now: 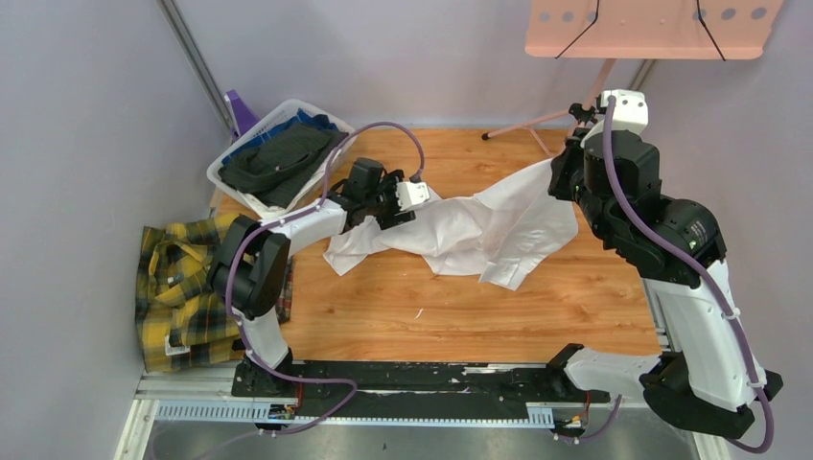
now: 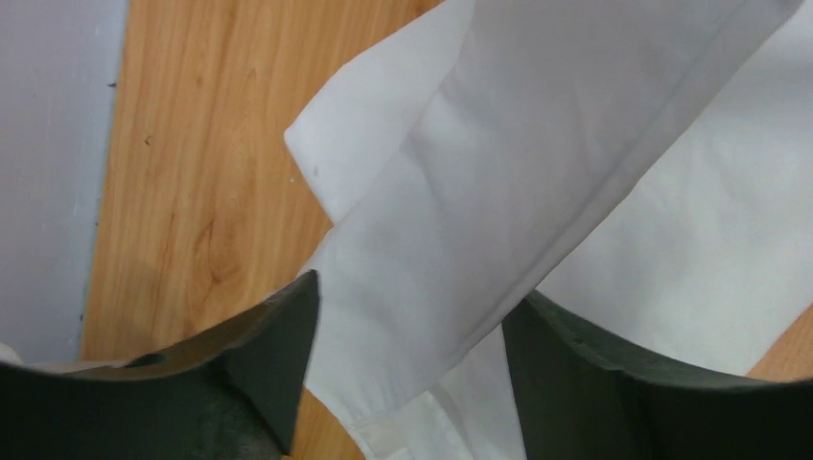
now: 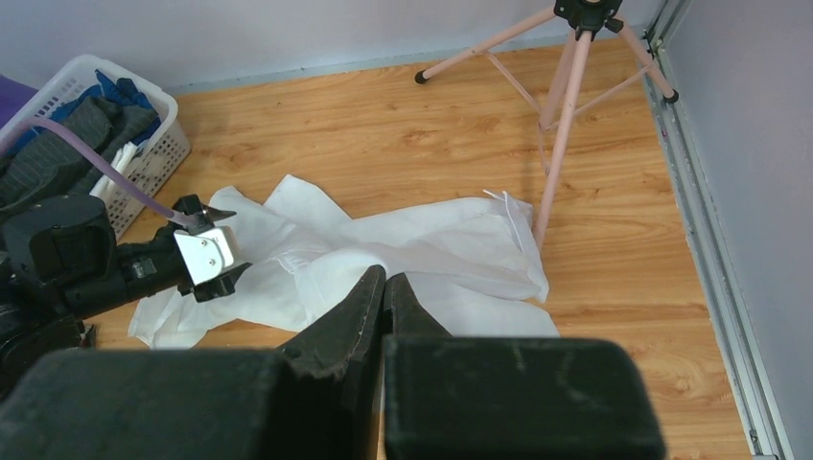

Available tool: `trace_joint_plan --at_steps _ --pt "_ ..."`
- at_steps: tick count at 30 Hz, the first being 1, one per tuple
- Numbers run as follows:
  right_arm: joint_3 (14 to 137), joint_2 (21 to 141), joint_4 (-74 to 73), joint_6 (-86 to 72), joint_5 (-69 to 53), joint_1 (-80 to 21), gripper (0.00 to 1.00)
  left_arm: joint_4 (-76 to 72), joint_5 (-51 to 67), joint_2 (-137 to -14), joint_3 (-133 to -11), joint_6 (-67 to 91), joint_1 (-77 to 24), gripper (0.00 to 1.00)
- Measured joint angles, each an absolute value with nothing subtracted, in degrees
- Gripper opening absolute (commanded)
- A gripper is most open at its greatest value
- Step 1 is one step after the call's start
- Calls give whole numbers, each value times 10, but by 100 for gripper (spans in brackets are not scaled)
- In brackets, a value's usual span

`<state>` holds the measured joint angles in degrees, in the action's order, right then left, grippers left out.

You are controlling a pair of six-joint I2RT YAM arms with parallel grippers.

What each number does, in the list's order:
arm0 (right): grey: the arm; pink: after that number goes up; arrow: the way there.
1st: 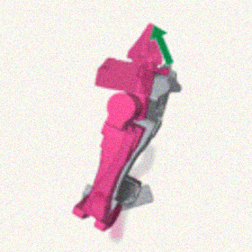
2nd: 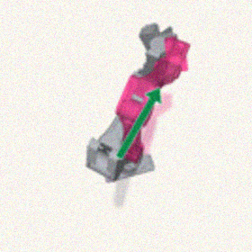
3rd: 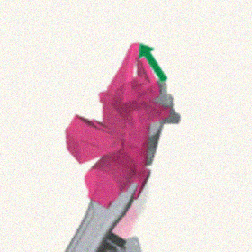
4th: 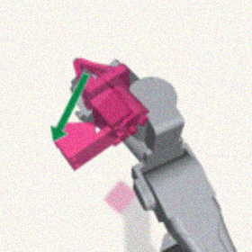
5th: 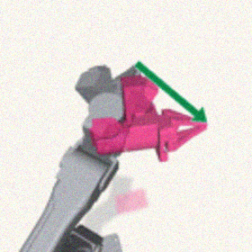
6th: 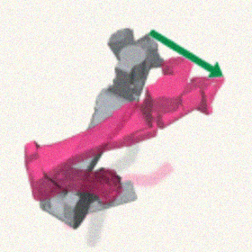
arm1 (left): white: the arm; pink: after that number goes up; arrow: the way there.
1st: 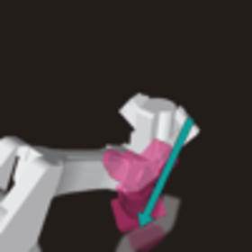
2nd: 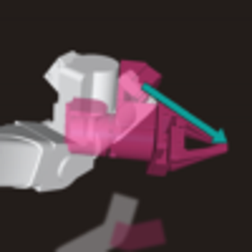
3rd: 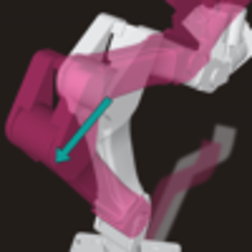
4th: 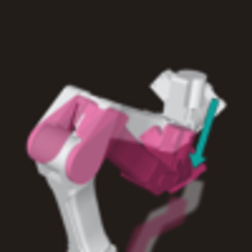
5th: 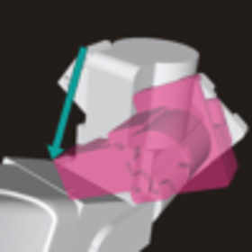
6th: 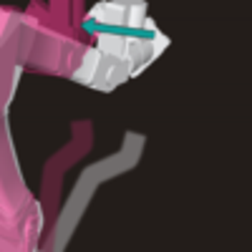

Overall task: Fold and stack the long sleeve shirts
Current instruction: Flatten out the shirt at the center of the board.

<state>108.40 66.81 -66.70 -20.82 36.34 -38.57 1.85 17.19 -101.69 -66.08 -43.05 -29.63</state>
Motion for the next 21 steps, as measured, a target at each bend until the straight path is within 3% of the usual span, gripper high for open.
trace_joint_plan --at_steps 3,6,8,12,17,21 --pt "1084 667 -666 -208 359 -381 0 25 162 -1033 -664 -440 -296 51" --pt "1089 667 -665 -208 357 -378 0 49 147 -1040 -675 -446 -297 5" --pt "1096 667 -666 -207 354 -377 0 66 135 -1039 -685 -447 -296 0" --pt "1120 665 -666 -207 339 -377 0 120 95 -1014 -710 -453 -297 0" --pt "1169 642 -672 -216 300 -377 0 242 51 -878 -738 -454 -296 0" --pt "1247 618 -685 -228 268 -377 0 362 25 -749 -848 -455 -296 0"
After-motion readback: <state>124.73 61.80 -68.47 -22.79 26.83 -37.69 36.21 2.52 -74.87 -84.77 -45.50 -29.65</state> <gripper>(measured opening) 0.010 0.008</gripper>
